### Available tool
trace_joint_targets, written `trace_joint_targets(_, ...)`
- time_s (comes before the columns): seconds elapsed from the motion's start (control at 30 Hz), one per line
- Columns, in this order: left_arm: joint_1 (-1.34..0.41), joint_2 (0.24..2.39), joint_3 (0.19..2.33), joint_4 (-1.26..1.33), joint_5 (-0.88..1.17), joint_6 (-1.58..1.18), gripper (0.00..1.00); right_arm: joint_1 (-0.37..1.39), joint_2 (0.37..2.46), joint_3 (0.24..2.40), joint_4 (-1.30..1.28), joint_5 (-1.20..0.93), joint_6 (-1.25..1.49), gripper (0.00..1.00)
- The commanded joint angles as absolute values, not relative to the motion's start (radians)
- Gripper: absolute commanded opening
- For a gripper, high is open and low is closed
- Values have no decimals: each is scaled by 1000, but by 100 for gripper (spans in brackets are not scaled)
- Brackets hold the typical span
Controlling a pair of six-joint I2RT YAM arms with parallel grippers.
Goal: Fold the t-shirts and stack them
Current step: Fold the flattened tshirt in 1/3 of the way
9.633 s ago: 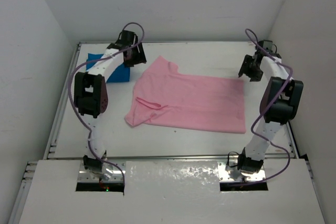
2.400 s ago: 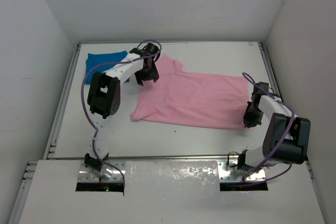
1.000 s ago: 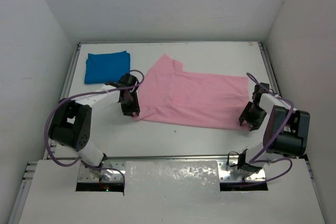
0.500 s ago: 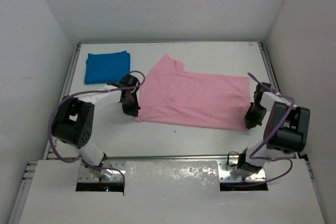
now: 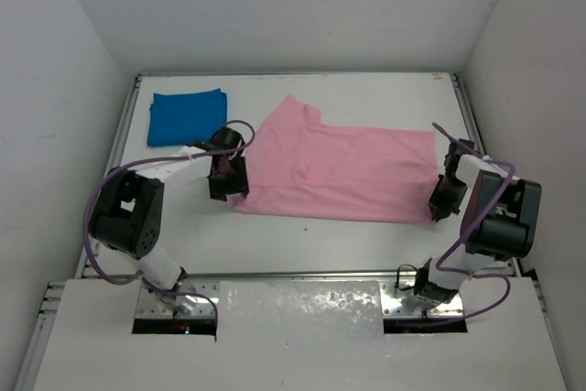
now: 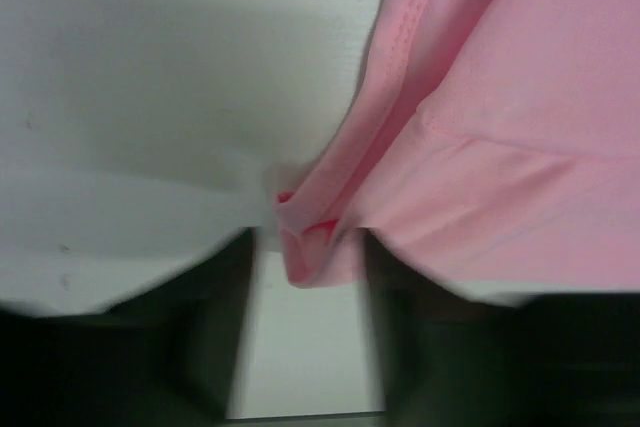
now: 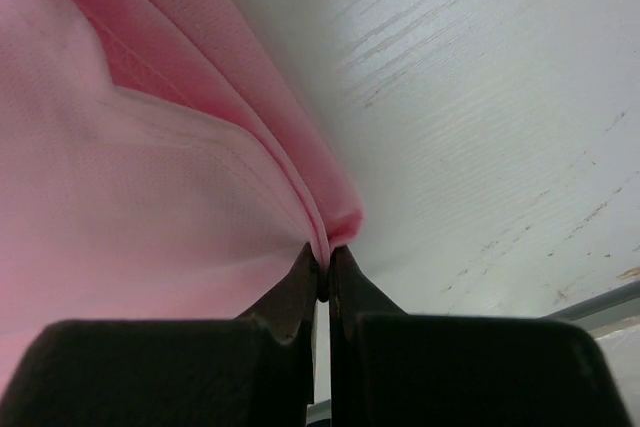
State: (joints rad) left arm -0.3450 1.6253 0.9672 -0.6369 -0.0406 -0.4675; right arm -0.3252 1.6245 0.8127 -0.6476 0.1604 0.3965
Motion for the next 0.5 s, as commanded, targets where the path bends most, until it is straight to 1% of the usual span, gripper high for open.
trace_joint_targets(0.0, -337, 1591, 996, -627, -8, -436, 64, -334, 1595, 822, -634, 169, 371, 2)
trace_joint_targets(0.03, -337, 1574, 996, -629, -5, -434, 69, -333, 1583, 810, -630, 152, 367, 5)
trace_joint_targets(0.07, -337, 1553, 997, -624, 36, -431, 70, -334, 1569, 804, -624, 135, 364, 9)
trace_joint_targets(0.1, -337, 1516, 1000, -626, 43, -431, 70, -333, 1554, 798, -621, 126, 362, 18)
trace_joint_targets(0.2, -333, 1493, 1070, -650, 35, -434, 71, -333, 1491, 796, -652, 110, 360, 35)
trace_joint_targets(0.27, -330, 1523, 1121, -669, 17, -422, 71, -333, 1451, 807, -676, 110, 365, 40)
trace_joint_targets(0.33, -330, 1560, 1208, -660, 43, -376, 70, -333, 1428, 834, -692, 95, 376, 44)
trace_joint_targets(0.37, -330, 1609, 1273, -658, 51, -356, 70, -333, 1427, 859, -690, 81, 383, 45)
trace_joint_targets(0.43, -328, 1663, 1325, -634, 90, -309, 70, -334, 1434, 885, -674, 46, 390, 48)
trace_joint_targets(0.47, -327, 1725, 1357, -643, 86, -273, 70, -334, 1446, 905, -661, 17, 390, 49)
